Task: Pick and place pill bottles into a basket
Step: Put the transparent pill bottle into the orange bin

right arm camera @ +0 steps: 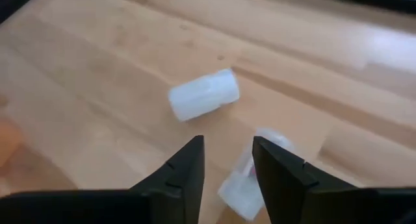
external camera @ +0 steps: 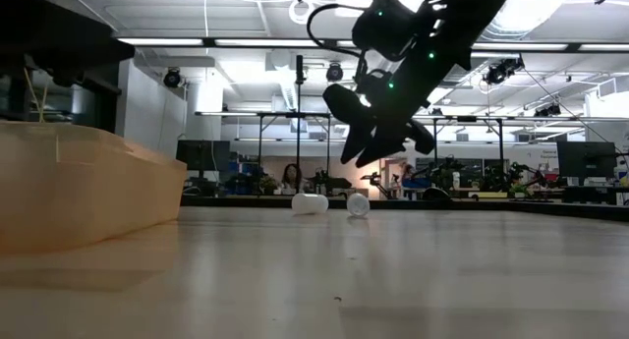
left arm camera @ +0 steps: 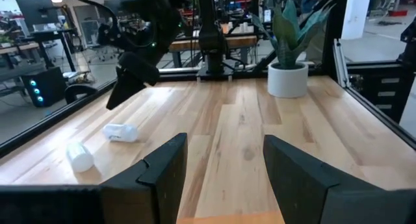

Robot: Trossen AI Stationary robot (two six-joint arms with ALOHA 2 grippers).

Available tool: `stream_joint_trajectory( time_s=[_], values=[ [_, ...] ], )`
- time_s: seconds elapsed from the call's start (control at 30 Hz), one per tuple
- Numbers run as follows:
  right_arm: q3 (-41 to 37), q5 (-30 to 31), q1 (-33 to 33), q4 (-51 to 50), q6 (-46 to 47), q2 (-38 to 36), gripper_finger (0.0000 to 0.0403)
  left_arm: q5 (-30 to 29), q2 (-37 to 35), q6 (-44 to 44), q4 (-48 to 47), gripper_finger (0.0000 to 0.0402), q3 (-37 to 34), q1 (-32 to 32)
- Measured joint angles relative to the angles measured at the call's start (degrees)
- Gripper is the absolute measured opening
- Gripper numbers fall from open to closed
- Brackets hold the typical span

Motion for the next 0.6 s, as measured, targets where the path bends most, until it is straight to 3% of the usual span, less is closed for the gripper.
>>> stream_joint_trajectory(
  time_s=[0.17, 0.43, 0.6],
  values=[
    [0.0, -1.4, -0.6, 0.2, 0.0, 0.0, 0.0130, 1.0, 0.0, 0.0, -0.3, 0.0237, 0.0, 0.0],
    [0.0, -3.9, -4.5, -1.3, 2.8, 1.1, 0.0216, 1.2, 0.0, 0.0, -0.3, 0.0237, 0.0, 0.0],
    [0.0, -4.6, -5.8, -0.5, 4.3, 4.7, 0.0236, 2.3, 0.0, 0.0, -0.3, 0.0237, 0.0, 0.0]
  ],
)
